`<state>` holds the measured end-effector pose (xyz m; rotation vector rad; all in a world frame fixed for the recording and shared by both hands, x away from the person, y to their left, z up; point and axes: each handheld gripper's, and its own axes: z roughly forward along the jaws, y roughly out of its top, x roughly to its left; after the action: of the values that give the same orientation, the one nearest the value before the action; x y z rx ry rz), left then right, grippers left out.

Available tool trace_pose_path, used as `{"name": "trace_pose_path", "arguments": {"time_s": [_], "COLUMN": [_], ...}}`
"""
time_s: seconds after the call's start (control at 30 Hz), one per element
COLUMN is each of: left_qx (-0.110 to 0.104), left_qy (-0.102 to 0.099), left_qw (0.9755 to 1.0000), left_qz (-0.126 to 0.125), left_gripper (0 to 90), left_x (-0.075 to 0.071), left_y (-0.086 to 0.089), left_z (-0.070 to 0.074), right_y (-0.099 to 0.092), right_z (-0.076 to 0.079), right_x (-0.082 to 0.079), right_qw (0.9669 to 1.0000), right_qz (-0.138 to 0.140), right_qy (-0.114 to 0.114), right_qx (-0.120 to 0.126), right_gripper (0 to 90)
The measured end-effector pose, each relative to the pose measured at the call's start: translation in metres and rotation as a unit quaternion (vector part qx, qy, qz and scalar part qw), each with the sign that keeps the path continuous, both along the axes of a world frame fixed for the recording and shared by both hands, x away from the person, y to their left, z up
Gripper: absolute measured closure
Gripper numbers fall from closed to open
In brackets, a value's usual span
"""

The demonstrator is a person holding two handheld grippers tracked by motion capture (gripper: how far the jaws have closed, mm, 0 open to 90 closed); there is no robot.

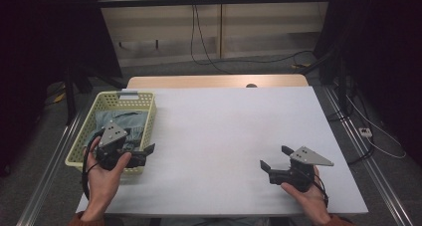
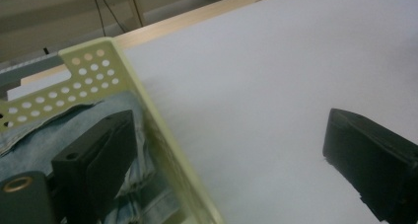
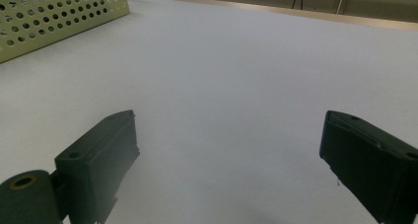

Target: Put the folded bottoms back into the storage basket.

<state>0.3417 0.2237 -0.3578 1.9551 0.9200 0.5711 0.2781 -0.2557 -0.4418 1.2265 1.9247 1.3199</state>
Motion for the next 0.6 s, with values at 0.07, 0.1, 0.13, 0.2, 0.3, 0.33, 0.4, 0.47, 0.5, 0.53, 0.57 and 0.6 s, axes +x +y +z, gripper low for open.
{"name": "trace_pose_path", "arguments": {"time_s": [0.07, 0.1, 0.13, 0.2, 0.3, 0.33, 0.4, 0.47, 0.5, 0.53, 0.57, 0.6], "left_qx": [-0.002, 0.0, 0.001, -0.003, -0.014, -0.012, -0.008, -0.006, -0.01, -0.01, -0.008, -0.006], "left_qy": [0.003, 0.001, 0.0, -0.001, 0.003, 0.004, 0.003, 0.006, 0.008, 0.009, 0.012, 0.014], "left_qw": [1.0, 1.0, 1.0, 0.9999, 0.9997, 0.9996, 0.9996, 0.9994, 0.9992, 0.999, 0.9989, 0.9988], "left_qz": [-0.006, -0.007, -0.01, -0.014, -0.021, -0.024, -0.028, -0.035, -0.039, -0.043, -0.044, -0.046], "left_gripper": [6.5, 6.5, 6.5, 6.6, 6.6, 6.6, 6.6, 6.6, 6.6, 6.6, 6.6, 6.6], "left_x": [0.003, 0.003, 0.004, 0.007, 0.009, 0.01, 0.011, 0.012, 0.012, 0.013, 0.013, 0.014], "left_y": [-0.004, -0.006, -0.01, -0.013, -0.019, -0.022, -0.026, -0.032, -0.034, -0.037, -0.039, -0.042], "left_z": [0.0, 0.0, 0.0, 0.001, 0.001, 0.0, 0.0, -0.002, -0.003, -0.005, -0.006, -0.007], "right_y": [0.0, 0.0, 0.0, 0.0, 0.0, 0.0, 0.0, 0.0, 0.0, 0.0, 0.0, 0.0], "right_z": [0.0, 0.0, 0.0, 0.0, 0.0, 0.0, 0.0, 0.0, 0.0, 0.0, 0.0, 0.0], "right_x": [0.0, 0.0, 0.0, 0.0, 0.0, 0.0, 0.0, 0.0, 0.0, 0.0, 0.0, 0.0], "right_qw": [1.0, 1.0, 1.0, 1.0, 1.0, 1.0, 1.0, 1.0, 1.0, 1.0, 1.0, 1.0], "right_qz": [0.0, 0.001, 0.001, 0.001, 0.001, 0.001, 0.001, 0.002, 0.002, 0.002, 0.002, 0.002], "right_qy": [0.0, 0.0, 0.0, 0.0, 0.0, 0.0, 0.0, 0.0, 0.0, 0.0, 0.0, 0.0], "right_qx": [0.001, 0.001, 0.001, 0.001, 0.001, 0.001, 0.002, 0.002, 0.002, 0.002, 0.003, 0.003], "right_gripper": [7.6, 7.6, 7.6, 7.6, 7.4, 7.3, 7.2, 7.1, 7.1, 7.1, 7.1, 7.1]}}
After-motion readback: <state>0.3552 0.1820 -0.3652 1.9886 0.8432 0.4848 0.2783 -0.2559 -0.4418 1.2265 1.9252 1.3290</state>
